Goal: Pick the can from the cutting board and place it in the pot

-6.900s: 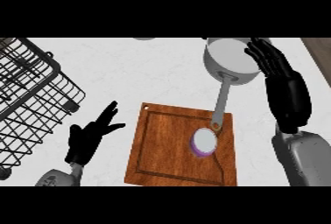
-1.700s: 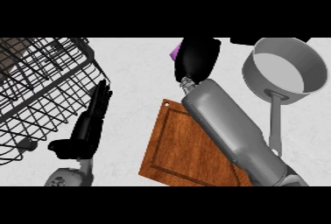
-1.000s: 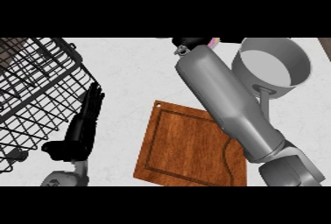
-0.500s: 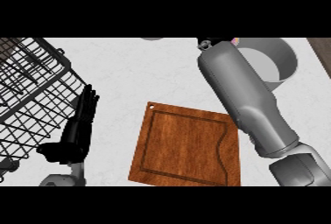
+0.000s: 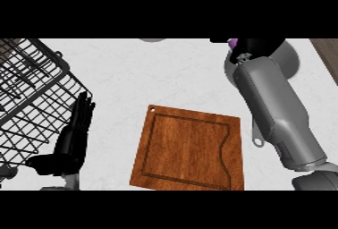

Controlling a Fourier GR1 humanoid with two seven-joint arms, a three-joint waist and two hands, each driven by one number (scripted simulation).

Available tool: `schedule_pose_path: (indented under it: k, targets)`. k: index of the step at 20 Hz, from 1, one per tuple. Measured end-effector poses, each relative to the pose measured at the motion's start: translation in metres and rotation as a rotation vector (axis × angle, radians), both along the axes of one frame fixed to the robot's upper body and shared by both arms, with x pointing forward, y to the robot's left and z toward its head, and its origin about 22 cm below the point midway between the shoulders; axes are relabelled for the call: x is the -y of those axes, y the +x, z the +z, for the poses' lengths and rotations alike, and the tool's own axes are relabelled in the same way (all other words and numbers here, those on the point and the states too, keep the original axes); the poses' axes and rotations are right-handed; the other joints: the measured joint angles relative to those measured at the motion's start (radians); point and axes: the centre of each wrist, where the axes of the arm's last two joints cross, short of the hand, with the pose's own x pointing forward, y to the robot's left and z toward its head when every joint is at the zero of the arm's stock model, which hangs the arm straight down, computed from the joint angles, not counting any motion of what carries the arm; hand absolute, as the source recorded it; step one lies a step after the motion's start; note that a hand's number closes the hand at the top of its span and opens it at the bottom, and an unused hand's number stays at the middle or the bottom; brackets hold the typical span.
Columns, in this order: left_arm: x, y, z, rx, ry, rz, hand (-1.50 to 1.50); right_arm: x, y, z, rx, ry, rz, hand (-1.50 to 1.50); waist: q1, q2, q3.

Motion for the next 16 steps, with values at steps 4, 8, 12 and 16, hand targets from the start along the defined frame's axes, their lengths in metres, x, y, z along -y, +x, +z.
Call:
schedule_pose_path:
  k: [4, 8, 12, 16]
  targets:
    - [0.003, 0.003, 0.001, 0.001, 0.004, 0.000, 0.00, 0.032, -0.005, -0.024, -0.048, 0.077, -0.025, 1.50, 0.000, 0.001, 0.000]
    - [0.004, 0.002, -0.003, 0.000, 0.009, -0.005, 0.00, 0.055, -0.007, -0.047, -0.103, 0.158, -0.077, 1.50, 0.006, 0.003, -0.001]
    - [0.004, 0.003, -0.001, 0.010, 0.007, -0.002, 0.00, 0.070, -0.013, -0.062, -0.155, 0.267, -0.152, -1.50, 0.003, -0.006, -0.004]
    - [0.001, 0.004, 0.001, 0.011, 0.008, 0.001, 0.00, 0.085, -0.021, -0.073, -0.139, 0.373, -0.147, -1.50, 0.002, -0.011, -0.008]
